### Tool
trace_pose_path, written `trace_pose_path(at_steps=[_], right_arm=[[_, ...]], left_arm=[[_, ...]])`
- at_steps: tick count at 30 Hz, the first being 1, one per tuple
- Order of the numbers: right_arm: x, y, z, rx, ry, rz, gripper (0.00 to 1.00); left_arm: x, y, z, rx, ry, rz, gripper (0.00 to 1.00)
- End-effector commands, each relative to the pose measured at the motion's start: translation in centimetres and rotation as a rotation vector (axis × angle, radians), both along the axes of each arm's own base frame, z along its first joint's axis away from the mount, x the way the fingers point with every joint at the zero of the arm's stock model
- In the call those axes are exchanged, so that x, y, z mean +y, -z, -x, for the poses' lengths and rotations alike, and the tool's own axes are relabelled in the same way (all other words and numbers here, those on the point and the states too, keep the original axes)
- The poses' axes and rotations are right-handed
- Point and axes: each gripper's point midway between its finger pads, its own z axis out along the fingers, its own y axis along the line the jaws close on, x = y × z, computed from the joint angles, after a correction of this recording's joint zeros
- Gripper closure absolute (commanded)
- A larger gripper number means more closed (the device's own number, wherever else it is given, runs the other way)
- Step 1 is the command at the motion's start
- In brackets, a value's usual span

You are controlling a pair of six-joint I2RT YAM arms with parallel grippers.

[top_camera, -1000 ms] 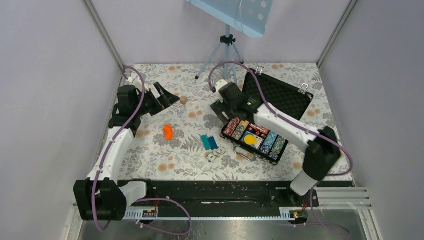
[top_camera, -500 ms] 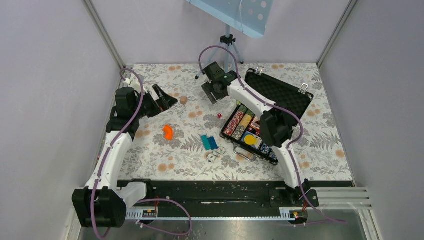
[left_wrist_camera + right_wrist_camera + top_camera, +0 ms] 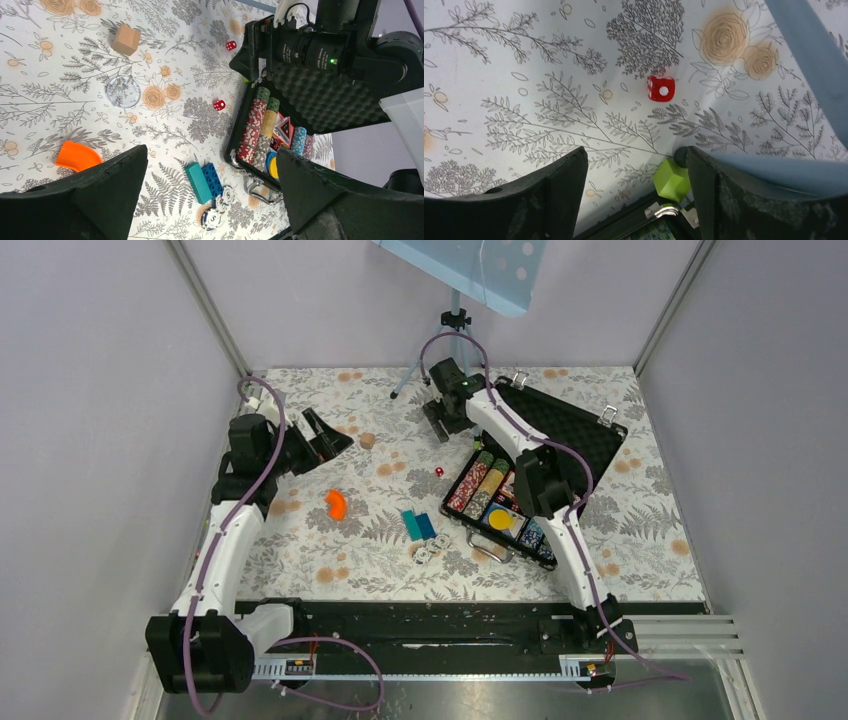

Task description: Pack up texas hold em set

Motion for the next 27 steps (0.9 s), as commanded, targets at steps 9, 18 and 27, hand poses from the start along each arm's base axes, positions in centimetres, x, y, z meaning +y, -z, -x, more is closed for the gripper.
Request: trace_pose_path(at_steps=[9,18,27], right_arm=[[-0.8,0.1,-3.1,-0.057,0.128,-0.039,0.23],[-2.0,0.1,-4.0,-0.002,0.276,-0.195,0.30],[-3.1,0.0,-4.4,-0.018,0.348,-0.176,0.27]], left_arm=[[0.8,-1.6,-1.2,-0.048,-0.009,0.010,0.01],[0.6,-1.5,-1.7,-0.039,0.003,0.044,0.01],[0.5,-1.6,-1.7,-0.041,0.009,0.059,0.01]])
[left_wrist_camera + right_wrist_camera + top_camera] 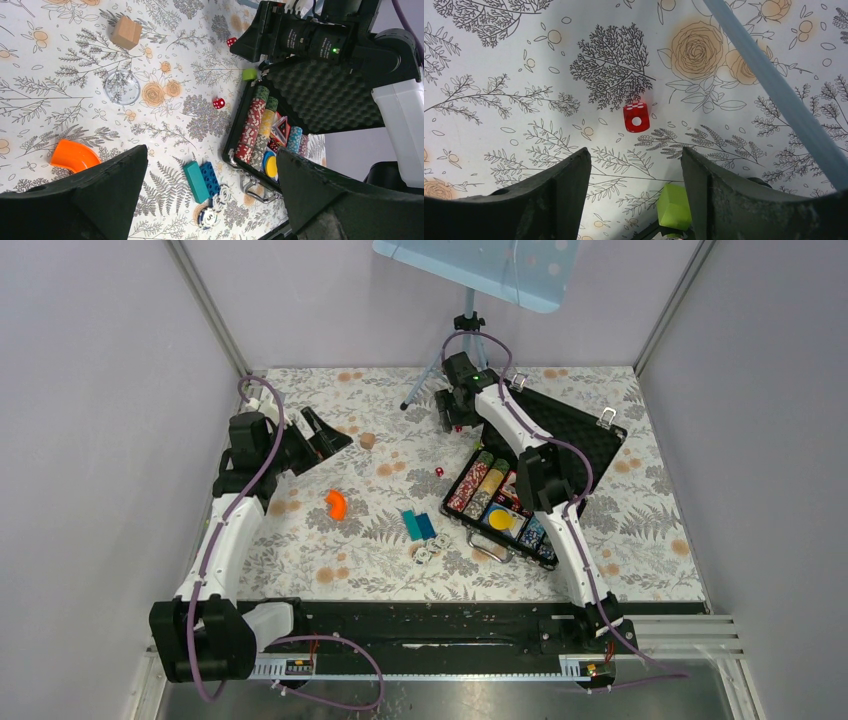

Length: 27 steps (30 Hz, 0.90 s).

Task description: Pack up texas hold em set

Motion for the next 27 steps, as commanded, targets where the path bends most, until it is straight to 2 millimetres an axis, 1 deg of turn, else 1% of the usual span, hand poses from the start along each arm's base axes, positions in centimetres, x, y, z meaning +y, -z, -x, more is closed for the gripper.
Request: trace_pose_path(at_steps=[1,5,12,15,20,21,22,25,27], right_arm=[[-1.8,-1.4,-1.6,-0.034,0.110,-0.031,0.27],[-0.7,-1.3,-1.5,-0.022,0.090,-0.082,0.28],[-0.2,-1.4,-1.5,-0.019,0.090,-0.113,0.41],[-0.1,-1.6,-1.5,-0.027,0.107,-0.128,0.42],[0.5,-2.5,-1.6,-0.059,0.124,-0.183,0.42],[0.6,-3.3,-1.9,-0.085,0.135,-0.201,0.42],[0.5,-3.3,-1.8,-0.094,0.146,-0.206,0.40],[0.7,-3.6,-2.0,-0.115,0.175,-0.238,0.31],[0.7,-3.9,-2.3,-0.129,0.196,-0.245,0.29]], left_arm=[[-0.1,-2.7,-0.9,-0.087,0.015,0.021,0.01],[-0.1,-2.7,-1.0,-0.088,0.016,0.023,0.01],[-0.2,-2.5,-0.9,-0.087,0.020,0.029,0.01],[-0.2,-2.4,-0.9,-0.088,0.021,0.031,0.01],[-0.1,-2.5,-0.8,-0.095,0.020,0.032,0.01],[-0.1,-2.6,-0.8,-0.097,0.019,0.032,0.01],[-0.1,-2.5,-0.8,-0.097,0.019,0.034,0.01],[-0.2,-2.4,-0.7,-0.098,0.022,0.042,0.01],[-0.2,-2.4,-0.7,-0.099,0.022,0.047,0.01]])
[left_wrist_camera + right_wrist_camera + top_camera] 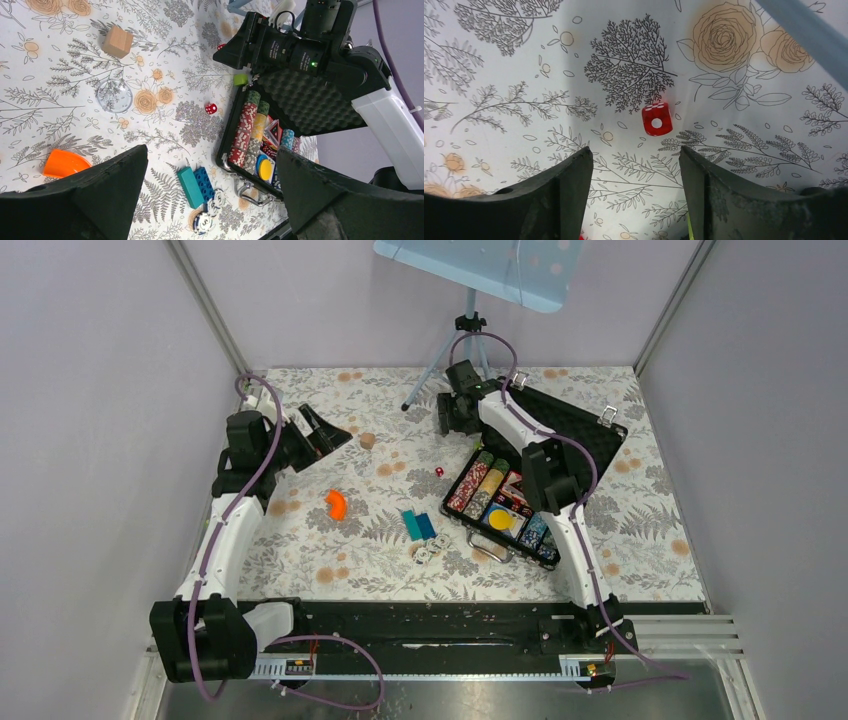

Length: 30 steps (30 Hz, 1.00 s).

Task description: Pack up texas hold em set

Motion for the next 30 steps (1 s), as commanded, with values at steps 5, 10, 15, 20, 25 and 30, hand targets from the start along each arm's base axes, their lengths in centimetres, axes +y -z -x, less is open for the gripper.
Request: trace_pose_path(at_steps=[5,10,15,20,25,30], right_arm=[[-1.2,-5.7,-3.5,-0.156,0.218,-0.102,0.29],[-2.1,-5.9,-4.2,-0.181,0.335,-0.098,0.30],[-3.1,-6.0,-4.5,-0.197,0.425,-0.079,0.34],[-2.8,-5.4,-4.9,-0.158,0.437,-0.072,0.37],[-2.7,-4.7,-5.2,-0.123,0.483,-0.118,0.42],[-2.9,-4.1,-5.2,-0.095,0.505,-0.145,0.45]], left_arm=[[-0.1,-1.5,-0.3,-0.073,0.014,0.024,0.01],[-0.2,-1.4,-0.3,-0.070,0.019,0.029,0.01],[-0.2,-1.3,-0.3,-0.071,0.018,0.032,0.01],[-0.2,-1.2,-0.4,-0.070,0.020,0.039,0.01],[-0.2,-1.0,-0.4,-0.068,0.022,0.043,0.01],[-0.1,-1.0,-0.4,-0.068,0.023,0.042,0.01]])
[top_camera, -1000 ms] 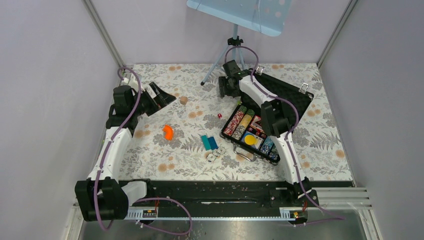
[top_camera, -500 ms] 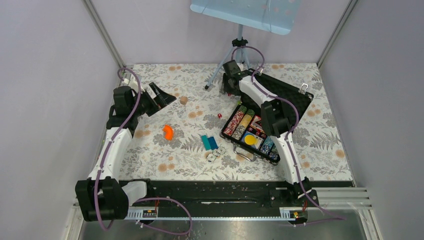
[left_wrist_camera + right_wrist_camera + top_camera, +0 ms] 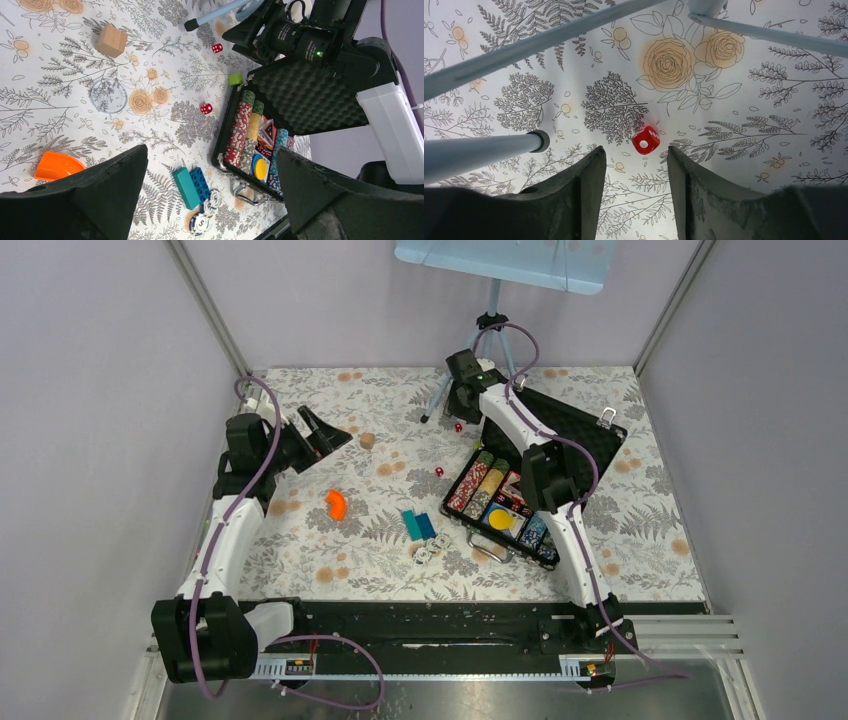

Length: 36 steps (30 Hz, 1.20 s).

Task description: Pack up texas hold em set

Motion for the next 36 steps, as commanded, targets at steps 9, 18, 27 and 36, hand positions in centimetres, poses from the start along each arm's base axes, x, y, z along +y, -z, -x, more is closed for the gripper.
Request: trace_pose_path(at_steps=[9,18,27,36], right_arm=[[-1.2,-1.4,-1.2,-0.050,0.005,-0.056,0.41],[-0.4,-2.0,0.9,-0.085,-0.078,-0.025,0.41],[-0.3,-6.0,1.8,-0.235,-0.135,-0.044,0.36],[1.5,-11.0,4.3,-0.378,-0.264,-0.083,0.36]], left_arm=[[0.1,-1.1,-0.3,-0.059,0.016,0.010,0.01],[0.0,-1.0,-0.2,-0.054,0.018,0.023,0.01],[0.1,-0.8,-0.2,-0.051,0.009,0.020,0.01],[1.0,-0.8,-0.9,-0.070,-0.055,-0.010,0.06]])
